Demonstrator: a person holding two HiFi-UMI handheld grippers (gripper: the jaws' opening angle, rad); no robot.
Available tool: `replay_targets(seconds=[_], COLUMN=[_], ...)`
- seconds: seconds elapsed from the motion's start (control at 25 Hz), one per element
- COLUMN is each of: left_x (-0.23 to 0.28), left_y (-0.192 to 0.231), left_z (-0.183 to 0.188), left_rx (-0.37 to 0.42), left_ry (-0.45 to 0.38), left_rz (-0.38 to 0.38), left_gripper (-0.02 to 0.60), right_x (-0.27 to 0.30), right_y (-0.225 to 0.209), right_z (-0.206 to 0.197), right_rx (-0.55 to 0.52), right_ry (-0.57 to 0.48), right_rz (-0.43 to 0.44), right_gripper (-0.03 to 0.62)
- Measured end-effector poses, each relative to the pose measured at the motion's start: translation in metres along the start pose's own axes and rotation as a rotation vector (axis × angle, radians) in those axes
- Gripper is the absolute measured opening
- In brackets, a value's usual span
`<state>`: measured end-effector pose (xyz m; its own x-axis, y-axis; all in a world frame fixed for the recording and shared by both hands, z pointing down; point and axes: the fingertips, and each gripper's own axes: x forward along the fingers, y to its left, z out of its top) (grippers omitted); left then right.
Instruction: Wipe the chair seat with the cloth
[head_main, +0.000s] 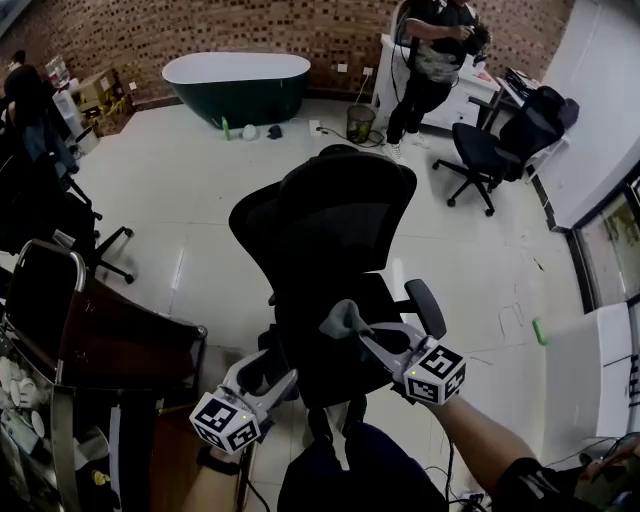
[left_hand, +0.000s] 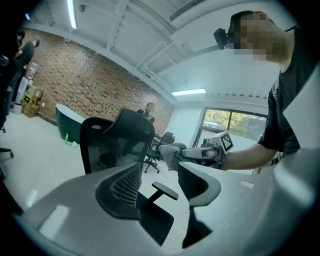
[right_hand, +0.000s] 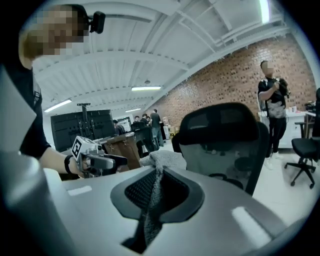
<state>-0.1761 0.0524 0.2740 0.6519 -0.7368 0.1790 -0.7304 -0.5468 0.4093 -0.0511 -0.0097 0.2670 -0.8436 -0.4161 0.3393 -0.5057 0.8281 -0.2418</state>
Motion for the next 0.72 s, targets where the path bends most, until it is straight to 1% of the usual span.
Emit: replay_targets(seconds=[0.08, 0.16, 0.32, 0.48, 0.56, 0.72], left_x=[0.010, 0.020, 0.044, 0.072, 0.087, 0.116], left_y=[0.025, 0.047, 0.080, 0.103, 0.115, 0.149], left_z=[-0.023, -0.045, -0.077, -0.105, -0.121, -0.147], left_rx=[-0.020, -0.034, -0.071, -0.074, -0.089, -0.098], left_ry=[0.032, 0.061, 0.092, 0.119, 0.125, 0.142], left_rz=[0.023, 0.043, 0.068, 0.073, 0.072, 0.084], left_gripper=[0.252, 0.252, 0.253, 0.253, 0.253, 0.253], right_x=[0.031, 0.066, 0.138, 0.201, 0.227, 0.275], right_y=[-0.021, -0.040, -0.081, -0.110, -0.122, -0.145], right_z=[-0.029, -0.061, -0.135, -0.208, -0.243, -0.308], right_rx=[0.012, -0.001, -0.021, -0.025, -0.031, -0.052], right_ry=[0.057, 0.115, 0.252, 0.374, 0.437, 0.547], right_rz=[0.011, 0.027, 0.046, 0.056, 0.061, 0.067], right_gripper=[0.020, 0.020, 0.020, 0.020, 0.020, 0.020])
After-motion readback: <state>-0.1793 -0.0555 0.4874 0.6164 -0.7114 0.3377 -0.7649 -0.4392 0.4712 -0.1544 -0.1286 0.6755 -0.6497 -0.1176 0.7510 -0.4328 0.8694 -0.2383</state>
